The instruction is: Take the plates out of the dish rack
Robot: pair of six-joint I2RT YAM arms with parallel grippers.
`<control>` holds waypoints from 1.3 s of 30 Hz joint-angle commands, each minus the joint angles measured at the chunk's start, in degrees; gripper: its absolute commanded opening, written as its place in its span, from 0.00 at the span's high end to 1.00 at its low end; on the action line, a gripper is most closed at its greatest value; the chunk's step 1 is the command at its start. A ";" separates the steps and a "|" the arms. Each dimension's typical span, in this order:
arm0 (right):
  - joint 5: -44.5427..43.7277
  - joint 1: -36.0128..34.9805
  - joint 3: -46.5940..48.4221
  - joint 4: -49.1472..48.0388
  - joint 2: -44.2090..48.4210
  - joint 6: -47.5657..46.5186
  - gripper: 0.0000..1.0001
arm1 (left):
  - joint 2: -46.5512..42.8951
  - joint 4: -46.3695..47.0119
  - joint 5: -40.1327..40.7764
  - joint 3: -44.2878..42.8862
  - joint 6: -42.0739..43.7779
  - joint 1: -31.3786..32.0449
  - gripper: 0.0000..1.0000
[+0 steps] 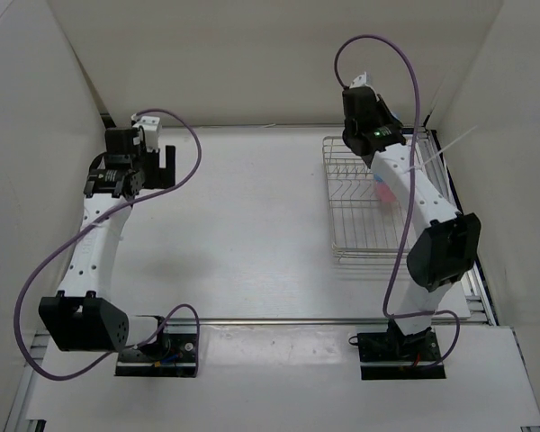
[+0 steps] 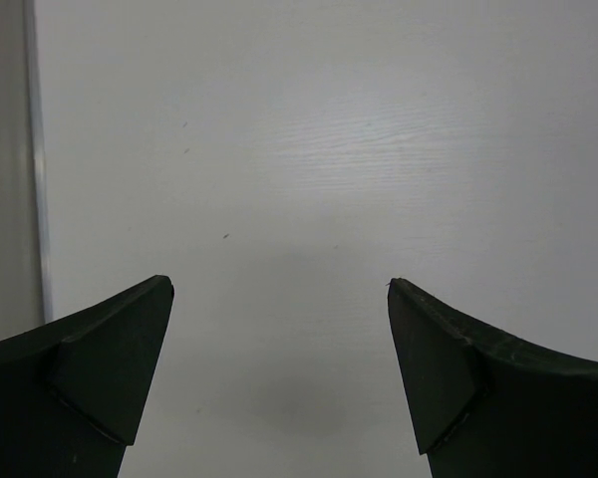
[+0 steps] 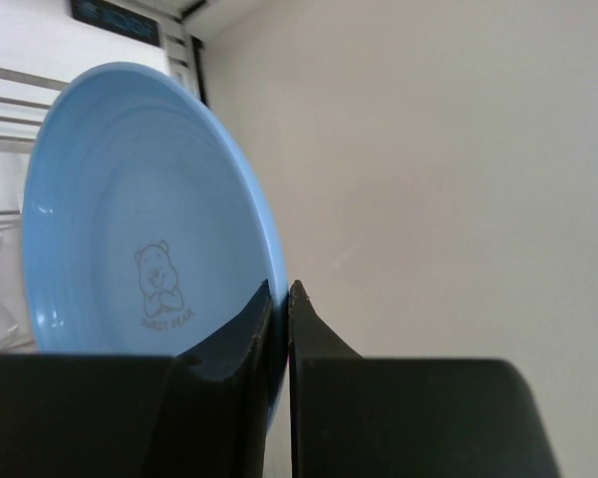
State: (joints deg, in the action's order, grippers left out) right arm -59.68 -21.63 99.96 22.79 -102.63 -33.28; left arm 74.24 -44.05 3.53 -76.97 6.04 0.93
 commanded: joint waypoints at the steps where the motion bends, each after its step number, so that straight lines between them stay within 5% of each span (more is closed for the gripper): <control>1: 5.69 -3.59 5.93 7.69 7.34 9.07 0.99 | -0.15 1.87 -10.45 -5.55 0.81 2.40 0.00; 6: 20.71 -4.48 9.02 19.10 9.99 16.04 0.99 | 2.49 5.29 -19.34 -7.49 0.81 8.38 0.00; 11: 49.85 -4.48 4.20 21.16 16.14 19.03 0.99 | 5.29 6.35 -27.06 -11.43 -1.29 14.00 0.00; 16: 69.04 -4.48 3.57 26.15 17.29 17.02 0.99 | 12.24 4.50 -33.66 -19.69 -3.93 21.12 0.00; 22: 78.39 -4.48 7.26 31.08 16.14 14.12 0.99 | 17.16 3.45 -36.48 -22.79 -3.41 25.26 0.00; 30: 76.20 -4.48 9.98 31.09 16.06 13.50 0.99 | 18.22 4.85 -39.65 -22.26 -4.64 26.49 0.10; 39: 74.80 -4.48 11.75 31.62 15.53 13.50 0.99 | 19.89 6.08 -41.32 -22.26 -6.48 27.02 0.52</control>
State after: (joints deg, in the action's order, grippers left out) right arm 14.96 -26.06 108.99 54.70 -87.09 -19.75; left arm 93.60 -39.44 -35.59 -98.00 0.23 27.73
